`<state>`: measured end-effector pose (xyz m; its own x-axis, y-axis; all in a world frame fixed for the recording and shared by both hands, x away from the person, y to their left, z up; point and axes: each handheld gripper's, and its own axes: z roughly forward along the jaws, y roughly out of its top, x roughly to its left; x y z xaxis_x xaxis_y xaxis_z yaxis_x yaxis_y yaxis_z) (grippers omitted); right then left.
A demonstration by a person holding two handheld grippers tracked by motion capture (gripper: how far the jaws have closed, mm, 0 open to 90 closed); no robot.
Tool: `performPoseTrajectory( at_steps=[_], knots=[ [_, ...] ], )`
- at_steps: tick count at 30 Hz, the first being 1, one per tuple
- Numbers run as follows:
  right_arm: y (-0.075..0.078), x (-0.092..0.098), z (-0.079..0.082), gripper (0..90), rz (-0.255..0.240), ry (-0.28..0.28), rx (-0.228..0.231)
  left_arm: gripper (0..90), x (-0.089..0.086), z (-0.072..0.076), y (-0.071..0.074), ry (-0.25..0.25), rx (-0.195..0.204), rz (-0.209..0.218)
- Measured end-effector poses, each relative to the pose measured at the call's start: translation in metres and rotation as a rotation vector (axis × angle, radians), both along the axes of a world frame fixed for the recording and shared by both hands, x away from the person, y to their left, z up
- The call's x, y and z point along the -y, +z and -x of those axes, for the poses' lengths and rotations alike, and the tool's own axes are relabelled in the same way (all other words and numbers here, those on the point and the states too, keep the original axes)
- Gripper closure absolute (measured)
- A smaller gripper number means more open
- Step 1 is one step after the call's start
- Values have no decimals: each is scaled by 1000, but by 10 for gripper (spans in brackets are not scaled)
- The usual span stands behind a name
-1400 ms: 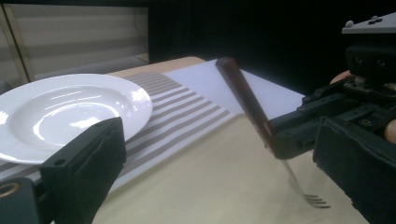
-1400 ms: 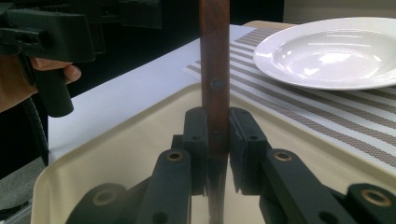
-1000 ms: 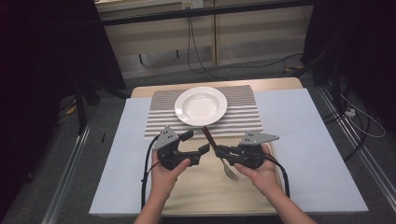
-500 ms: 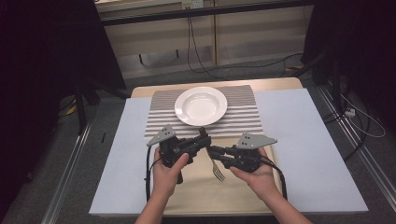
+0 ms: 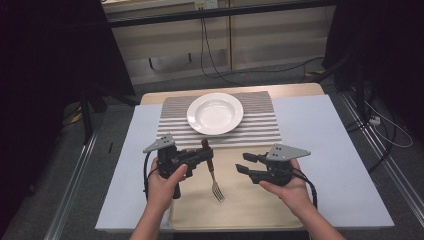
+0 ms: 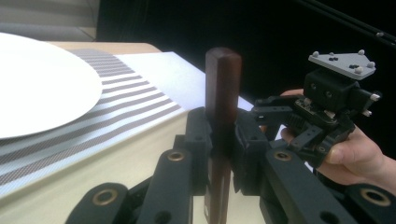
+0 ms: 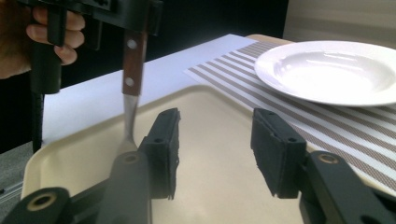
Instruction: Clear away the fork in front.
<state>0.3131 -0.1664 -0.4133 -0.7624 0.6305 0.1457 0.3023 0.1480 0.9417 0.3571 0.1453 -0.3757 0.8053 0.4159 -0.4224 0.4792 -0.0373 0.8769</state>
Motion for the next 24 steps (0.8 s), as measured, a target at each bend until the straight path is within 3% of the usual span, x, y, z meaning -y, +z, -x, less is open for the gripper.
performPoseTrajectory(
  at_steps=[12,19,24],
  knots=[
    [-6,28,3,309,3,-71,-13,787,-25,-2,-5,16,-46,-10],
    [-9,41,8,243,32,-97,-14,787,-36,-2,-6,19,-65,-27],
    [-10,47,11,201,25,-115,-14,787,-44,-1,-6,25,-84,-33]
  ],
)
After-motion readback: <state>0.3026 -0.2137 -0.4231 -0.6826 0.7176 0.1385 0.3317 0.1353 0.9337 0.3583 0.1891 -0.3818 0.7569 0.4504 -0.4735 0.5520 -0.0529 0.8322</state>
